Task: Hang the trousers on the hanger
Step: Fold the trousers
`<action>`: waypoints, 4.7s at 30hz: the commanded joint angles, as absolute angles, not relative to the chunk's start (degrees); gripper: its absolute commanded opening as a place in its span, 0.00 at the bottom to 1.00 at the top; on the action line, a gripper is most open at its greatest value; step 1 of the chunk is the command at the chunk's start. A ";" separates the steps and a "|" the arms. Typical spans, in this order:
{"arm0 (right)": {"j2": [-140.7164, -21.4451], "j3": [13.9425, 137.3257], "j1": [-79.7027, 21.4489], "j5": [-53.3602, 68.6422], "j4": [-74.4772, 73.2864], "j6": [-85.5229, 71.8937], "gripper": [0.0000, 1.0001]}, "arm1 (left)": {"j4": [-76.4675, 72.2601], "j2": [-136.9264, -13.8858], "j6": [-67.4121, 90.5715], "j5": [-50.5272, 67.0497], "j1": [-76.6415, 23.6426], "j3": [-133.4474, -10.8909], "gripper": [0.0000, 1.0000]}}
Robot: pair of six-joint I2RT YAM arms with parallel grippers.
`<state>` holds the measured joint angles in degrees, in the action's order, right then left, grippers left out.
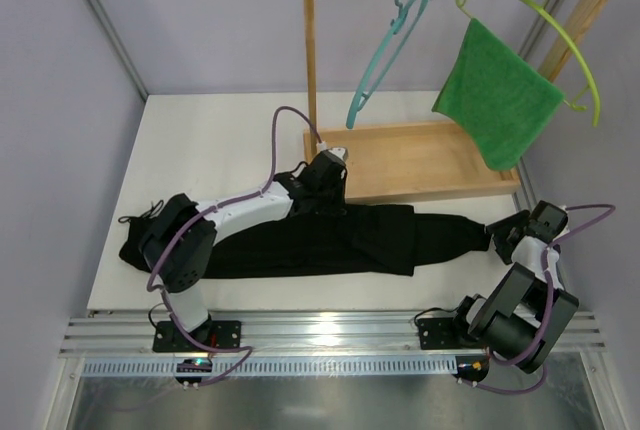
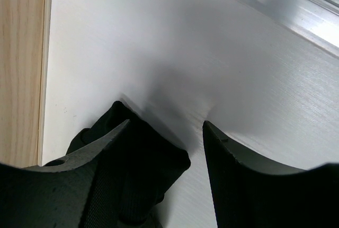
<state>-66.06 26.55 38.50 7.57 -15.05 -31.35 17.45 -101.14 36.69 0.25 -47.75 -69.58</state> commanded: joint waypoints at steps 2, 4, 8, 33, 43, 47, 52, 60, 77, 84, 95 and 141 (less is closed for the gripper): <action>-64.78 27.86 38.94 5.80 -15.11 -29.18 0.62 | 21.53 -104.32 40.08 -5.98 -47.20 -71.46 0.10; -64.43 27.77 38.94 5.80 -15.29 -29.18 0.65 | 21.45 -104.06 40.96 -6.41 -47.20 -70.32 0.20; -63.98 27.60 38.94 5.36 -15.55 -29.27 0.72 | 23.28 -100.74 40.96 -7.03 -47.20 -69.70 0.41; -54.24 30.93 37.19 16.79 -13.51 -26.37 0.04 | 20.04 -85.35 42.80 -0.18 -42.90 -57.66 0.56; -40.44 32.61 15.31 12.47 -21.36 -27.33 0.04 | 19.60 -82.44 43.33 4.92 -36.57 -54.94 0.57; -40.60 31.99 7.31 16.09 -19.51 -27.60 0.04 | 18.46 -82.27 44.73 6.24 -35.60 -53.27 0.56; -40.61 30.77 -5.34 14.15 -16.27 -27.25 0.04 | 17.75 -82.79 45.26 6.59 -35.51 -51.59 0.56; -53.59 33.30 -36.16 6.35 -6.70 -27.33 0.04 | 16.97 -83.23 45.79 7.29 -34.80 -51.15 0.56; -56.86 44.39 -44.82 -23.20 -30.76 -38.76 0.52 | 10.64 -80.77 45.79 15.55 -34.89 -50.01 0.56; -61.78 46.31 -48.41 -26.43 -34.53 -48.15 0.50 | 11.77 -80.69 46.58 14.86 -34.81 -49.66 0.56; -77.51 52.81 -51.77 -36.82 -41.48 -56.69 0.30 | 18.63 -79.28 47.37 6.68 -33.05 -50.36 0.56; -66.53 46.67 -52.73 -18.54 -23.12 -44.30 0.51 | -4.41 -85.34 45.09 24.44 -35.51 -48.16 0.56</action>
<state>-66.04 48.27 -52.34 -15.81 -22.48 -43.70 -3.81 -83.53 46.46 24.21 -35.42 -45.95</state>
